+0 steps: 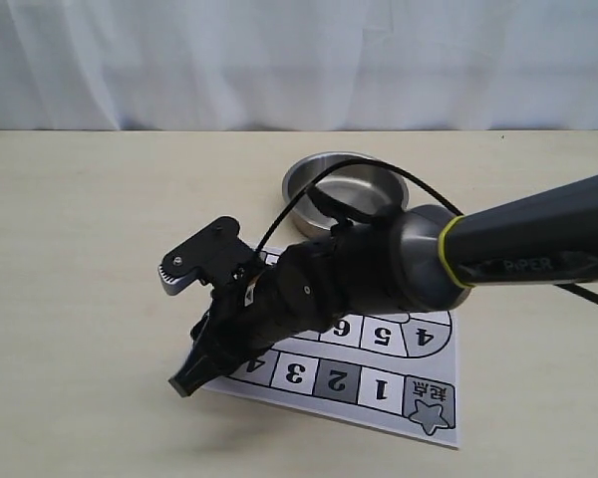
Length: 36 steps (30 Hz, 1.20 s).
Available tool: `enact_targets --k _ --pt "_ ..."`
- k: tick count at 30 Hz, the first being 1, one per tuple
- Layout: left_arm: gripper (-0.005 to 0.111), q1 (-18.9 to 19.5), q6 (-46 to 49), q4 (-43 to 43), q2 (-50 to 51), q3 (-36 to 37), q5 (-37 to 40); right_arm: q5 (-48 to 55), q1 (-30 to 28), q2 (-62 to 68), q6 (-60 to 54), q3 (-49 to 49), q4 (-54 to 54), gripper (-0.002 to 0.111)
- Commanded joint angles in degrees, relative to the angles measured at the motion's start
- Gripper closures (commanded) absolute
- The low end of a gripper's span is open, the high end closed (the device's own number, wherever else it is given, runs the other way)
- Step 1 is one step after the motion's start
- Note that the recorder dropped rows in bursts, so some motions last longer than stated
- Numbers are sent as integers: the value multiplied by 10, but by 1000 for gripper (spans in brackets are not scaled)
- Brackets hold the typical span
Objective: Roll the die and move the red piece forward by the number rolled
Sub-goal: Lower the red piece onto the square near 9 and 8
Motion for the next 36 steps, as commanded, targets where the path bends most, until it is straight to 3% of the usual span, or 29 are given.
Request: enact_targets --k 1,14,21,36 --pt "107 -1 -4 -3 -1 2 -2 6 -1 -15 -4 -19 -2 104" --pt "107 -1 -4 -3 -1 2 -2 -62 -9 -14 -35 -58 -2 104" --pt "107 -1 -4 -3 -1 2 -2 -51 -43 8 -13 -58 -1 104" --pt "107 -1 -4 -3 -1 2 -2 -33 -36 70 1 -58 -27 104"
